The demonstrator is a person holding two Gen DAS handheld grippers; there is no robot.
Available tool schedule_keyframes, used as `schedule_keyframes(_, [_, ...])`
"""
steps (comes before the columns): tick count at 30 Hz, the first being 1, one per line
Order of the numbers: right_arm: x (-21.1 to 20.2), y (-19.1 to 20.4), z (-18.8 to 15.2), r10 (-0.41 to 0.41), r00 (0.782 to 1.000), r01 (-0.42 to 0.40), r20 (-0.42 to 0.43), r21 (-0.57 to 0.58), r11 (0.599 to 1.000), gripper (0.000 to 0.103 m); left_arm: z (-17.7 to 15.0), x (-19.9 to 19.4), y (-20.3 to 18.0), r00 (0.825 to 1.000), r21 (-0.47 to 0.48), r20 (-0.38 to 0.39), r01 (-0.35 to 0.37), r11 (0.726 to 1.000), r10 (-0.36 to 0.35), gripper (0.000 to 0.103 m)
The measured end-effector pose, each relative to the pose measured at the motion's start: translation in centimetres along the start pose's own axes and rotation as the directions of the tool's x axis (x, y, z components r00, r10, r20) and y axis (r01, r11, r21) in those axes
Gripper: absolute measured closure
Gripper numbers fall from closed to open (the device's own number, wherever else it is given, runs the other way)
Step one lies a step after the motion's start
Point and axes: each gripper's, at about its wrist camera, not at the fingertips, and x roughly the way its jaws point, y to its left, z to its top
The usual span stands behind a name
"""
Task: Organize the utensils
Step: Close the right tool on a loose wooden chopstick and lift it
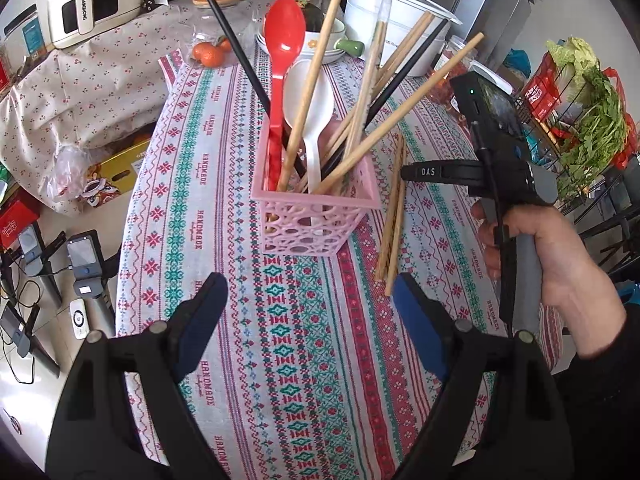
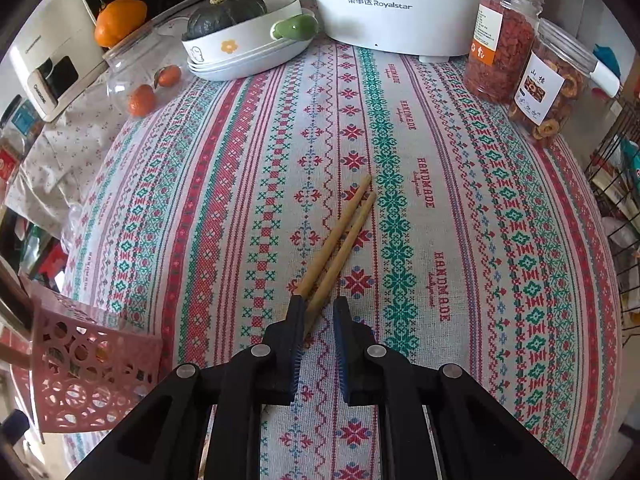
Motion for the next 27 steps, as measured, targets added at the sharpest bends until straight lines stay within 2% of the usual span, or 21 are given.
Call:
schedule_keyframes(3, [0.1,-0.9,0.0,-0.032,0.999,0.032,-0.014,0.018,0.999,0.088,-0.2,-0.1,-0.7,1.0,0.044,0.011,-0.007,0.999,0.007,0.019])
schedule_keyframes(4, [0.7,-1.4,-0.1,-0.06,0.996,0.062,-0.063,0.032,0.998,0.088,-0.3,-0.1,-0.9,1.0,0.057,0.014,-0.01,0.998,0.009,0.019])
schedule_keyframes(5, [0.2,-1.8,-0.1,-0.021,0.999,0.023,-0.032,0.058,0.998,0.087,-0.3,-0.1,-1.1,1.0,0.066,0.016,-0.011,0.998,0.01,0.019])
schedule_keyframes(9, [-0.8,-4.1,0.4,0.129,0.991,-0.118,-0.046,0.197,0.973,0.086,-0.3,-0.2,-1.4,1.0,0.073,0.021,-0.004,0.997,0.003,0.02])
schedule_keyframes(12, [-1.8,-4.5,0.9,0.146,0.989,-0.138,-0.024,0.21,0.968,0.086,-0.3,-0.3,-1.5,1.0,0.072,0.028,-0.002,0.997,0.0,0.02])
schedule_keyframes(16, [-3.2,-3.2,1.5,0.17,0.986,-0.167,-0.004,0.154,0.974,0.086,-0.4,-0.3,-1.4,1.0,0.064,0.025,0.002,0.998,-0.004,0.02])
schedule_keyframes(18, [-3.6,-2.2,1.9,0.153,0.988,-0.151,-0.007,0.114,0.982,0.087,-0.4,-0.3,-1.3,1.0,0.06,0.024,0.004,0.998,-0.006,0.02])
schedule_keyframes(22, [-3.6,-1.0,2.4,0.047,0.998,-0.044,-0.04,0.067,0.997,0.091,-0.4,-0.5,-1.2,1.0,0.056,0.027,0.013,0.998,-0.014,0.02])
schedule_keyframes(24, [-3.9,-0.2,2.7,-0.007,1.0,0.007,-0.024,0.022,1.0,0.091,-0.4,-0.5,-1.2,0.999,0.057,0.027,0.016,0.998,-0.017,0.02])
schedule_keyframes(27, [-4.5,1.1,3.1,-0.067,0.998,0.067,-0.012,-0.047,0.997,0.09,-0.5,-0.5,-1.4,0.999,0.07,0.018,0.036,0.997,-0.037,0.028])
